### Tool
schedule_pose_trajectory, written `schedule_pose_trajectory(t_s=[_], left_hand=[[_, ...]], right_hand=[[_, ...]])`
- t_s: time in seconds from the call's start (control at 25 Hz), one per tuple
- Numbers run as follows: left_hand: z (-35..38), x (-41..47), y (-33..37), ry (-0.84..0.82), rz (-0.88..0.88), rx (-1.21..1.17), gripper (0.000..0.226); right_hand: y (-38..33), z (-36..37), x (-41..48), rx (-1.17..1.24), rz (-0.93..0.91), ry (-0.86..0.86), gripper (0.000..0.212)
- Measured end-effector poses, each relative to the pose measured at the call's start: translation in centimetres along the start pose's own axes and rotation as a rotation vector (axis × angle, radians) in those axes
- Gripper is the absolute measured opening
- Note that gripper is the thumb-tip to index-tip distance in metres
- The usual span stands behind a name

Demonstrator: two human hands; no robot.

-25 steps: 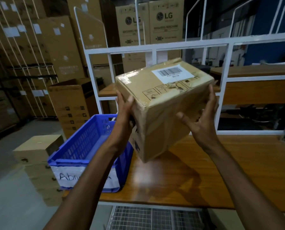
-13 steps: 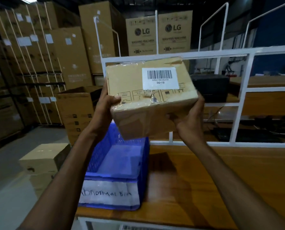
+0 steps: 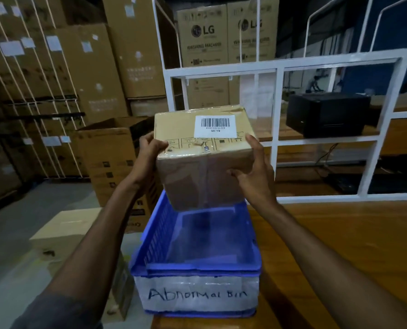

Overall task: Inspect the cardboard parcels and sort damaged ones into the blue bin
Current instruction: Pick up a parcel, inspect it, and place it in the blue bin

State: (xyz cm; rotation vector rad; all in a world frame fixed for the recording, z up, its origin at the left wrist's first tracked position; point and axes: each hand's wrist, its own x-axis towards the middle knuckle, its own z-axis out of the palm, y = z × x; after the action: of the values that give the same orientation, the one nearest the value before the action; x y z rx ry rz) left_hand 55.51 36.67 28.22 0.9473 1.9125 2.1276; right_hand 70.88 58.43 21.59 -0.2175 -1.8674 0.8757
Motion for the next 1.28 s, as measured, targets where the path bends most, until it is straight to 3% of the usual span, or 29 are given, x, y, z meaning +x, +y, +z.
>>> schedule_pose_trajectory(t_s=[0.2, 0.36, 0.6, 0.76, 1.0, 1.28], left_hand=[[-2.7, 3.2, -3.0, -0.217, 0.084, 0.195, 0.062], [-3.5, 5.2, -5.8, -0.338, 0.034, 0.313, 0.087], [-3.8, 8.8, -11.8, -0.268, 0.007, 0.353, 0.102], [-4.0, 10.1, -14.8, -0.257, -0.047, 0.395, 0.097], [-6.1, 10.0, -18.6, -0.165, 0.036, 0.584, 0.08], [-7.6, 11.4, -19.0, -0.149, 0.103, 0.71, 0.076]], right_hand=[[3.4, 5.2, 1.4, 0.002, 0.095, -0.022, 0.104], [6.7, 7.3, 2.4, -0.107, 0.109, -0.013, 0.105], [11.6, 9.9, 2.6, -0.132, 0.187, -0.06, 0.104], [14.1, 11.0, 2.1, -0.168, 0.253, -0.122, 0.103], [14.1, 12.9, 2.6, -0.336, 0.214, -0.266, 0.103], [13.3, 14.9, 2.0, -0.433, 0.266, -0.232, 0.112]])
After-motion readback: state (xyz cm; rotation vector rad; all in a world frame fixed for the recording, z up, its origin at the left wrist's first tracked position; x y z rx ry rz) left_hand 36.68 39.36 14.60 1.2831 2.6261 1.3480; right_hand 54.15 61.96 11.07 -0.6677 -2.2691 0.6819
